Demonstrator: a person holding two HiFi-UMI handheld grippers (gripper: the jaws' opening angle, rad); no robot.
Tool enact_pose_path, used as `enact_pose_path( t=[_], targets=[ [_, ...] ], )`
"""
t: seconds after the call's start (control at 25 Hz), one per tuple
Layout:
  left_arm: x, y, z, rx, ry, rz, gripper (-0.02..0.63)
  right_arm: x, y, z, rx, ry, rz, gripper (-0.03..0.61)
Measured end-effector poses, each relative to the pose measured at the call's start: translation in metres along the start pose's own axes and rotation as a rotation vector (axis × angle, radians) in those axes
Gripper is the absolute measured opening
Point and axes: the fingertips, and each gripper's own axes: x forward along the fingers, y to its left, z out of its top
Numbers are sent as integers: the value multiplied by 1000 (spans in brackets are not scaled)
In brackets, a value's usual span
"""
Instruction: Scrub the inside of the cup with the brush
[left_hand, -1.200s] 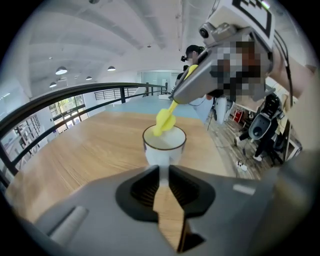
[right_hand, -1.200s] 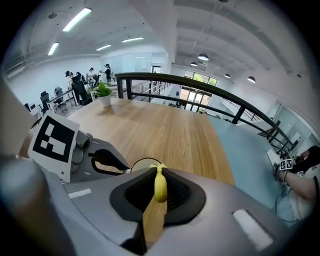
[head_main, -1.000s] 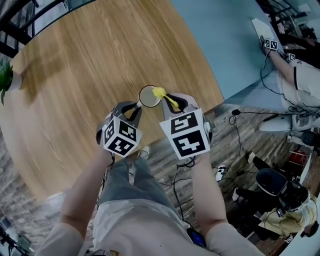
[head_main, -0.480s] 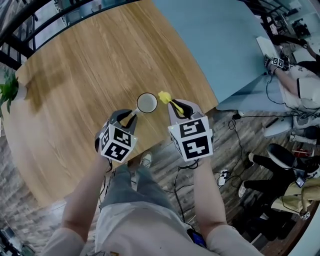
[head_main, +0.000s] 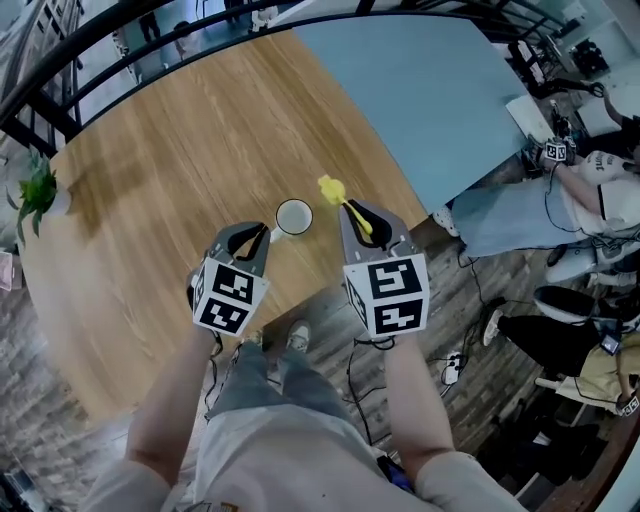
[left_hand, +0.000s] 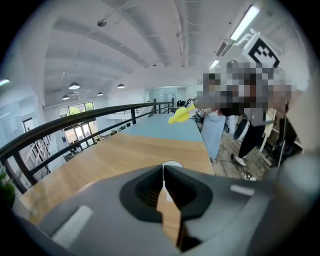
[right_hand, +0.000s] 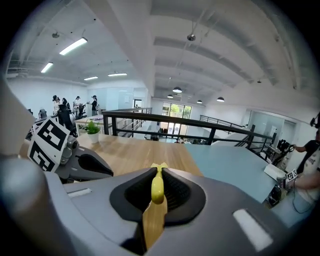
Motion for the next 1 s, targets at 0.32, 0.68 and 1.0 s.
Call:
enact_pose_path(
  t=[0.32,0.68,1.0],
  targets=[
    [-53,-8,53,42,-96,27,3,-62,7,59,-15,-188,-49,32],
    [-134,-32,141,131,-269,76,2,-146,1,113,-55,-396,-132,32],
    [-189,-38,200,147,-438,136,2,-216,-7,158,-56,-580,-160,32]
  ],
)
